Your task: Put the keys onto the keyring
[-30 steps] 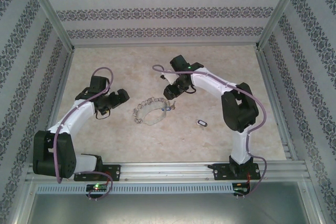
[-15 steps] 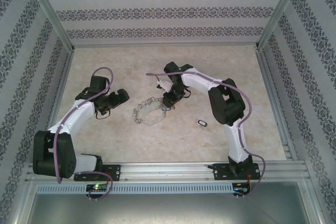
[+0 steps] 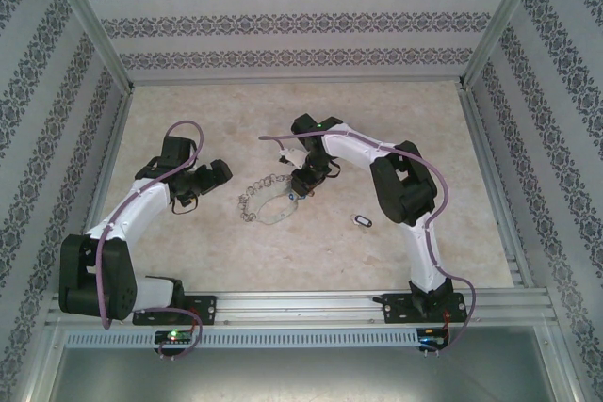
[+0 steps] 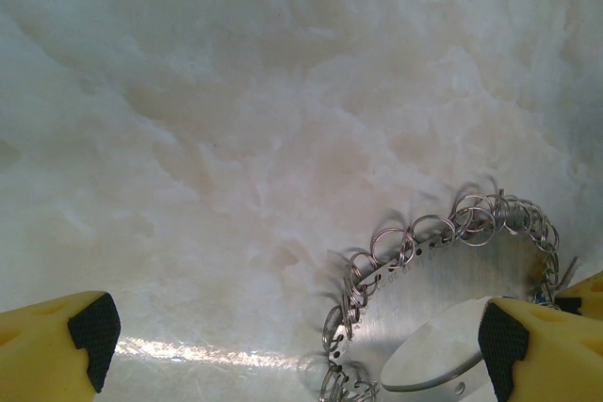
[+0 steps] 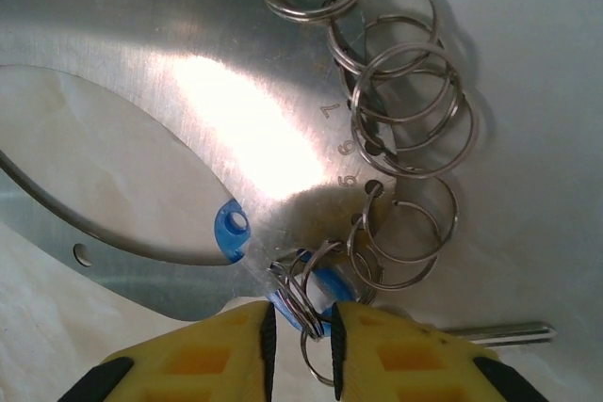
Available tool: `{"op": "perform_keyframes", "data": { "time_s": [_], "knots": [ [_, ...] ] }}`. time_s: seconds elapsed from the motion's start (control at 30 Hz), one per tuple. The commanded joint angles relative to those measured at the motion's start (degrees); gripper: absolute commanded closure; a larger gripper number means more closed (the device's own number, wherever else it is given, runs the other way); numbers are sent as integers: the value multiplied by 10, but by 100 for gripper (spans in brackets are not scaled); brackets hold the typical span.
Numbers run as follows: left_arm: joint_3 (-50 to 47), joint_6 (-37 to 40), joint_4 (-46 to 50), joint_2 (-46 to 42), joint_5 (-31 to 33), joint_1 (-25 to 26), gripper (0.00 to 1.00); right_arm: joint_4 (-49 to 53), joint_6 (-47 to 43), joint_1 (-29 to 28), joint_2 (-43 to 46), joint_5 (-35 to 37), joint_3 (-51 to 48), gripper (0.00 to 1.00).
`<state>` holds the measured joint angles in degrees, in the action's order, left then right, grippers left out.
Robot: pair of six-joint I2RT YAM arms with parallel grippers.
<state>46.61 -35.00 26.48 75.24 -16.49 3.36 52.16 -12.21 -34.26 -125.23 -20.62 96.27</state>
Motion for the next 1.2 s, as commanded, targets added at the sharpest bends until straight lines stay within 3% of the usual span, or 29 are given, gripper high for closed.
{"op": "perform_keyframes", "data": {
  "time_s": [0.0, 0.37, 0.5, 0.57, 0.63, 0.77, 0.93, 1.03, 1.1, 1.17],
  "knots": [
    [1, 0, -1, -14, 0, 0, 1, 16, -11, -11, -3, -2, 4, 76],
    [-3, 8, -4, -15, 1, 0, 1, 8, -10, -12, 0, -30, -3, 85],
    [-6, 13, -28, -23, -52, 0, 1, 7, -8, -12, 5, -45, -6, 91],
    [-11, 10, -64, -33, -87, 5, 1, 9, -6, -12, 8, -53, -4, 99],
    [-23, 19, -116, -48, -108, 20, 1, 11, -2, -11, 15, -70, -7, 100],
    [-60, 107, -231, -69, -116, 87, 1, -16, 17, -6, 53, -101, -39, 100],
    [-84, 235, -275, -75, -138, 190, 1, -42, 47, 7, 85, -152, -66, 100],
    [-106, 282, -301, -76, -130, 197, 0, -50, 71, 19, 92, -180, -71, 100],
    [-112, 327, -299, -66, -162, 201, 1, -60, 83, 27, 96, -207, -76, 100],
    [-94, 357, -255, -47, -131, 223, 3, -66, 94, 36, 99, -226, -80, 100]
  ]
}}
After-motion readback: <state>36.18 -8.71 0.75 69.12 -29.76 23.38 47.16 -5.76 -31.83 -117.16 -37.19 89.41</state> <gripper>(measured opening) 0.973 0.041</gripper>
